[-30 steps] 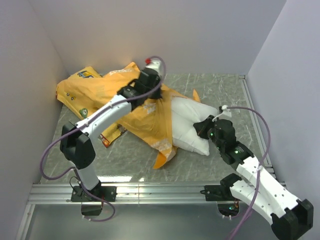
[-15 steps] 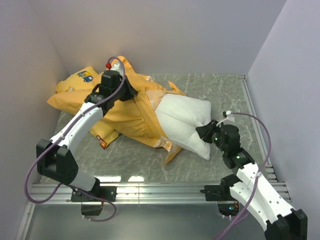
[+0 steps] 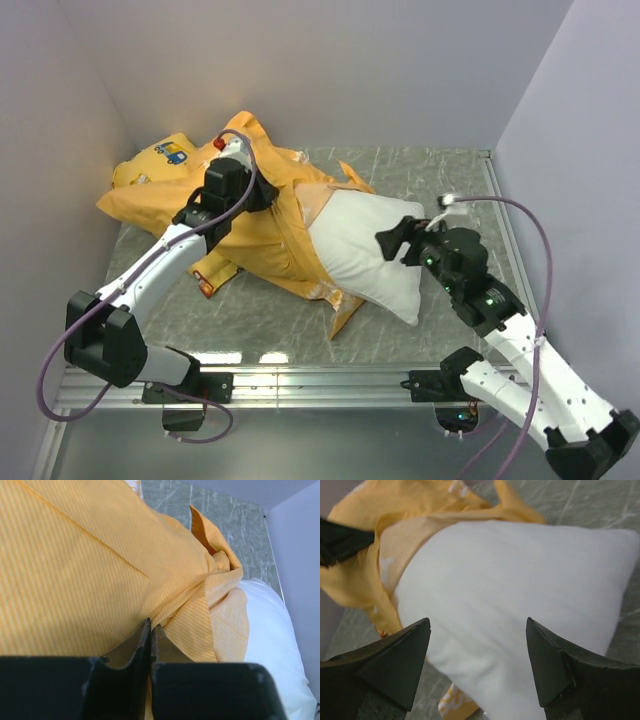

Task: Remove the pillowcase from the pillow

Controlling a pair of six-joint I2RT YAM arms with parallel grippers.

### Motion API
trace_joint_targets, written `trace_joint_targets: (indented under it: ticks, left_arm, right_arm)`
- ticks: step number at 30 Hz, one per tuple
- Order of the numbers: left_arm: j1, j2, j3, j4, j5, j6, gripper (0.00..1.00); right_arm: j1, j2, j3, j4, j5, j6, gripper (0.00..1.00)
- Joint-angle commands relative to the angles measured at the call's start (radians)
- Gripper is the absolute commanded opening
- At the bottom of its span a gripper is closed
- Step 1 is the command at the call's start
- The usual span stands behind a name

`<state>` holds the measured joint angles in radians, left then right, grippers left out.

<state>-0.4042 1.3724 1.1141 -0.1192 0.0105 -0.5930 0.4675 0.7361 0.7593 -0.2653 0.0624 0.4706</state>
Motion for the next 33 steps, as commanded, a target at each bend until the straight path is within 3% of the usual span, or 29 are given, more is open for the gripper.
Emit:
trace_joint_targets:
  ticks: [1, 2, 6, 9, 13, 15, 18, 19, 21, 22, 26, 30, 33]
  left_arm:
    - [-0.008, 0.019, 0.105, -0.026, -0.02, 0.05, 0.1]
    - [-0.012, 0.028, 0.125, -0.036, -0.02, 0.053, 0.11]
    - [-0.027, 0.086, 0.229, -0.099, -0.02, 0.079, 0.11]
    - [-0.042, 0.12, 0.28, -0.119, -0.02, 0.093, 0.12]
    - [-0.054, 0.148, 0.358, -0.151, -0.018, 0.111, 0.15]
    - [-0.068, 0.154, 0.391, -0.183, -0.004, 0.12, 0.18]
    - [-0.093, 0.152, 0.426, -0.209, -0.004, 0.137, 0.25]
    - [-0.097, 0.151, 0.44, -0.217, -0.004, 0.145, 0.27]
    - [-0.105, 0.151, 0.457, -0.232, -0.007, 0.151, 0.38]
    - [-0.108, 0.145, 0.472, -0.25, -0.007, 0.157, 0.5]
    - [-0.16, 0.062, 0.474, -0.28, -0.073, 0.174, 0.71]
    - [-0.272, -0.103, 0.382, -0.283, -0.231, 0.134, 0.77]
    - [-0.312, -0.251, 0.207, -0.254, -0.354, 0.006, 0.78]
  right_arm:
    - [0.132, 0.063, -0.001, -0.06, 0.108, -0.089, 0.84]
    - [0.225, 0.065, -0.02, -0.063, 0.143, -0.087, 0.92]
    - [0.461, 0.084, -0.049, -0.104, 0.42, -0.07, 0.96]
    - [0.54, 0.173, -0.046, -0.121, 0.543, -0.07, 0.96]
    - [0.554, 0.336, -0.012, -0.126, 0.642, -0.079, 0.96]
    - [0.553, 0.437, 0.035, -0.152, 0.703, -0.067, 0.88]
    - [0.553, 0.531, 0.142, -0.195, 0.714, -0.089, 0.4]
    - [0.553, 0.542, 0.202, -0.212, 0.717, -0.087, 0.15]
    - [0.553, 0.542, 0.268, -0.254, 0.706, -0.107, 0.02]
    - [0.55, 0.533, 0.337, -0.264, 0.671, -0.118, 0.0]
    - [0.487, 0.464, 0.518, -0.319, 0.527, -0.151, 0.0]
    - [0.384, 0.447, 0.675, -0.36, 0.401, -0.17, 0.0]
    - [0.333, 0.451, 0.747, -0.383, 0.355, -0.179, 0.0]
